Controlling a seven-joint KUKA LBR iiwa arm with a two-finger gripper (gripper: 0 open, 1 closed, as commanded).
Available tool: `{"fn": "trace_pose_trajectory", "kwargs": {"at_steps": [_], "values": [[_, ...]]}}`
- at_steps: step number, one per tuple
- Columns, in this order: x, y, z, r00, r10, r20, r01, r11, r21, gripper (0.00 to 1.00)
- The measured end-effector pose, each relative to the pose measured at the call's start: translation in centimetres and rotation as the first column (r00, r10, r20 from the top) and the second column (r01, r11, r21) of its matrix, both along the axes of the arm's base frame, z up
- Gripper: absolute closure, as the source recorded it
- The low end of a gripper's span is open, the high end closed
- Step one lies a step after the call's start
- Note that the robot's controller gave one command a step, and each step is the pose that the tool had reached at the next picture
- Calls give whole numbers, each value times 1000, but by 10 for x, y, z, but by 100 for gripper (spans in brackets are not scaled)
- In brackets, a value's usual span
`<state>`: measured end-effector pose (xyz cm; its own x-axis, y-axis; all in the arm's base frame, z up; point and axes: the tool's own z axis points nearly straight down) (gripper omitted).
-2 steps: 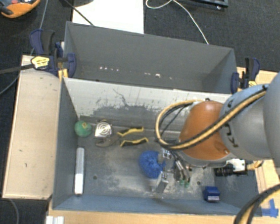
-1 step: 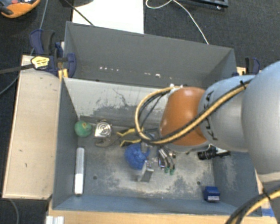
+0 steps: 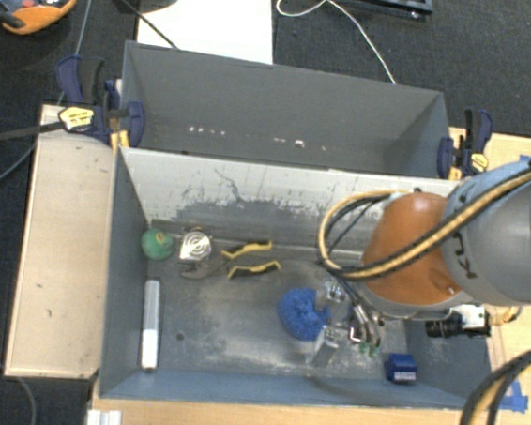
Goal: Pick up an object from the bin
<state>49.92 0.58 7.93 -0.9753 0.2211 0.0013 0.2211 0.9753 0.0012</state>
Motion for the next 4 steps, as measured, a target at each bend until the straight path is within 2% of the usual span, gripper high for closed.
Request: {"fn": "trace_pose_trajectory", "kwargs": {"at_steps": [1, 2, 3, 4], "values": [[1, 4, 0, 1000, 9, 2, -9, 1000, 3, 100], [17, 70, -7, 1000, 13, 11, -13, 1000, 5, 100], [26, 105, -7, 997, -69, 18, 69, 998, 8, 100], [65, 78, 43, 997, -76, 28, 75, 997, 9, 100]]}}
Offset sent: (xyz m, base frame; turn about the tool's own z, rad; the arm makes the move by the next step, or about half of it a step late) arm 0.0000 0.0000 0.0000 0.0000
